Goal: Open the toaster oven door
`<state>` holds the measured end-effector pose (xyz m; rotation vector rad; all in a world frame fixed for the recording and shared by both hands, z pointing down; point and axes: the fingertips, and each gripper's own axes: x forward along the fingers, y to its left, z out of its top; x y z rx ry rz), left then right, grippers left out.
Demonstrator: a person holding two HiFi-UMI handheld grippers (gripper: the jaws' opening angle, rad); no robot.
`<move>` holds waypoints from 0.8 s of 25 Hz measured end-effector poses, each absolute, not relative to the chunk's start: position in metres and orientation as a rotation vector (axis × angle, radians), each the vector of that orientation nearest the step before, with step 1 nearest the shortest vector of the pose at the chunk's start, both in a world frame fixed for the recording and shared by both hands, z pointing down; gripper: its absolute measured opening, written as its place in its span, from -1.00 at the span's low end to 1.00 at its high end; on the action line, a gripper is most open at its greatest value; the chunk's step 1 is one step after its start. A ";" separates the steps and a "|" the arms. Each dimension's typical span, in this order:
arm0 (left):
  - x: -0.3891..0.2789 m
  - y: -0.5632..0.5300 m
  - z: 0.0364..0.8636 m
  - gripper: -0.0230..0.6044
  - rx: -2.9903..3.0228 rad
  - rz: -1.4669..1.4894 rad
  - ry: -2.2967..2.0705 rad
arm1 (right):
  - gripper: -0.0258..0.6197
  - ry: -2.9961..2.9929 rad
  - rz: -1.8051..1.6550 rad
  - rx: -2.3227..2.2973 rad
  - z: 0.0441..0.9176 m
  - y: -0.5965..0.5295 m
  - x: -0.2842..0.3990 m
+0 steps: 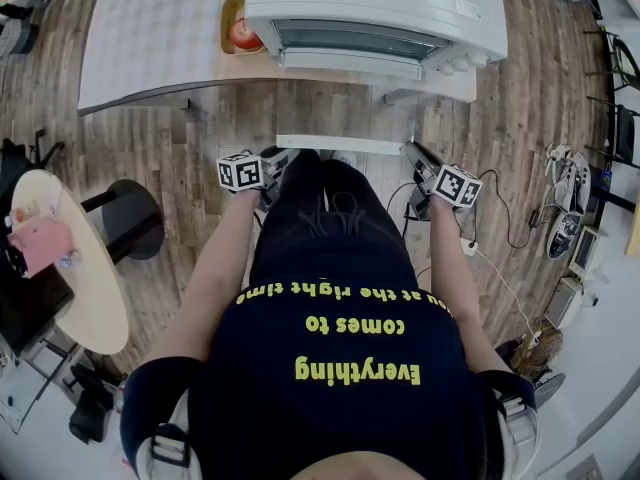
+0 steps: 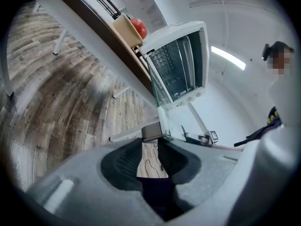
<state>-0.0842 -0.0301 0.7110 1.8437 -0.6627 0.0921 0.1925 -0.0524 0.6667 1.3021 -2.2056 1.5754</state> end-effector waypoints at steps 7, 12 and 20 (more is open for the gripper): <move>-0.086 -0.027 0.724 -0.58 1.784 0.140 -0.658 | -0.66 -2.205 1.530 1.300 0.673 -0.052 0.190; -0.089 -0.025 0.728 -0.58 1.759 0.171 -0.651 | -0.65 -2.203 1.485 1.330 0.678 -0.055 0.192; -0.118 -0.015 0.727 -0.58 1.824 0.341 -0.755 | -0.64 -2.181 1.435 1.316 0.688 -0.057 0.191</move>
